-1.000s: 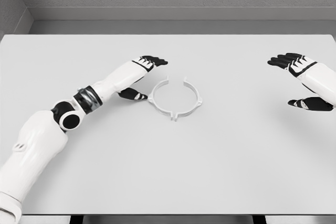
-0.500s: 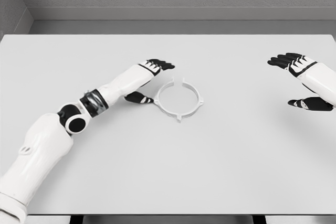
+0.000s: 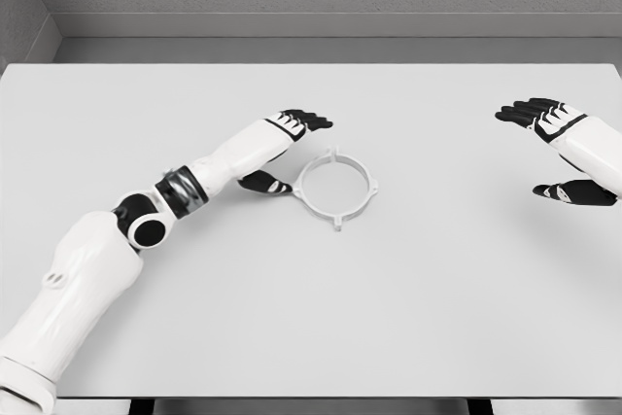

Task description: Assemble PVC drainage pipe clamps

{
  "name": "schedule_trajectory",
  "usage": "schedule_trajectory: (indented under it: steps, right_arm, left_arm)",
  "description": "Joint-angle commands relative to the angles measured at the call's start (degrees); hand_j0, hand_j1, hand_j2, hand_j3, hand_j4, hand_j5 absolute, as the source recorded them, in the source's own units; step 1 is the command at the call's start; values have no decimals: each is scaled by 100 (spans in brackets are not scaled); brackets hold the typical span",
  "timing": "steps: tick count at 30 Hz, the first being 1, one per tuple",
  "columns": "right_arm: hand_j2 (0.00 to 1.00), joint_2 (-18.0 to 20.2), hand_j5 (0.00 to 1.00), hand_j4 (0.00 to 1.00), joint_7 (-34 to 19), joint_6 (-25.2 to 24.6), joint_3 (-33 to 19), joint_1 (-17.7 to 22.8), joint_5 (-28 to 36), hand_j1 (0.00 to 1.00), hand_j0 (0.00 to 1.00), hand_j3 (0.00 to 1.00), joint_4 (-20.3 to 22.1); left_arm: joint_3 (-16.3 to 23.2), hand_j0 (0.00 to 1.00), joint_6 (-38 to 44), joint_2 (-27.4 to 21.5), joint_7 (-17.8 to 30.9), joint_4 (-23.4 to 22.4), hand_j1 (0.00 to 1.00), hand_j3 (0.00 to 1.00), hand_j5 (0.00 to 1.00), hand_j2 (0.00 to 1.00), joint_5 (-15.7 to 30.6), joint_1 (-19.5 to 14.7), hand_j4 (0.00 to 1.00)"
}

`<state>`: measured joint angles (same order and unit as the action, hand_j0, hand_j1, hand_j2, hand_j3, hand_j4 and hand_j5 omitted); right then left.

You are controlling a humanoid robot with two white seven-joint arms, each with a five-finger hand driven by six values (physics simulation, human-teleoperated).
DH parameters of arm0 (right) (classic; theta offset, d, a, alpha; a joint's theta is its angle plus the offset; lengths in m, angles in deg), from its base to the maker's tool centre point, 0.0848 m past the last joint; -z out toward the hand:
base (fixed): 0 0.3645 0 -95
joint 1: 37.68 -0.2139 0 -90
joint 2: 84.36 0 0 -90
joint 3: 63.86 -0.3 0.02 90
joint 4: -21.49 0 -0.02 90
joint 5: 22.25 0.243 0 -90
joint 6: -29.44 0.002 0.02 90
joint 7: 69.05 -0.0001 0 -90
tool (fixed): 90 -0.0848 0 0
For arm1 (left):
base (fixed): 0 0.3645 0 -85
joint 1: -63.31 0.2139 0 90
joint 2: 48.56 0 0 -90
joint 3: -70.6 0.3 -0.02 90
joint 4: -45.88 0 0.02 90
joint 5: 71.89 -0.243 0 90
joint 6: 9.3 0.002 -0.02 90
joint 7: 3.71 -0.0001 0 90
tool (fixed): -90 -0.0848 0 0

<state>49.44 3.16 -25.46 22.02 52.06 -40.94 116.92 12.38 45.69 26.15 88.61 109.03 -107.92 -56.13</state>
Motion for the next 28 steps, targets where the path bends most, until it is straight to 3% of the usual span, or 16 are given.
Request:
schedule_trajectory:
  steps: [1, 11, 13, 16, 18, 21, 28]
  right_arm:
    - [100, 6, 100, 100, 3, -10, -1, 0, 42, 100, 100, 100, 2]
    - [100, 6, 100, 100, 3, -10, -1, 0, 42, 100, 100, 100, -7]
    - [100, 6, 100, 100, 3, -10, -1, 0, 42, 100, 100, 100, -7]
    - [100, 6, 100, 100, 3, -10, -1, 0, 42, 100, 100, 100, -7]
    - [100, 6, 100, 100, 3, -10, -1, 0, 51, 100, 100, 100, 2]
    - [100, 6, 100, 100, 12, -10, -1, 9, 50, 100, 100, 100, 2]
    - [100, 6, 100, 100, 12, -10, -10, 35, 51, 100, 100, 100, -7]
  left_arm:
    - [-5, 100, 1, 52, -3, 5, 100, 100, 100, 100, 35, 0, 100]
    - [-102, 100, 1, 61, -3, -74, 100, 100, 100, 100, 79, -97, 100]
    - [-339, 100, 1, -36, -3, -171, 100, 100, 100, 100, 79, -97, 100]
    - [-567, 100, 1, -993, -12, -206, 100, 100, 100, 100, 105, -422, 100]
    - [-1042, 100, 1, -1608, -12, -180, 100, 100, 100, 100, 123, -422, 100]
    - [-1086, 100, 1, -2444, -20, -206, 100, 100, 100, 100, 158, -369, 100]
    - [-1218, 100, 1, -2523, -20, -320, 100, 100, 100, 100, 167, -237, 100]
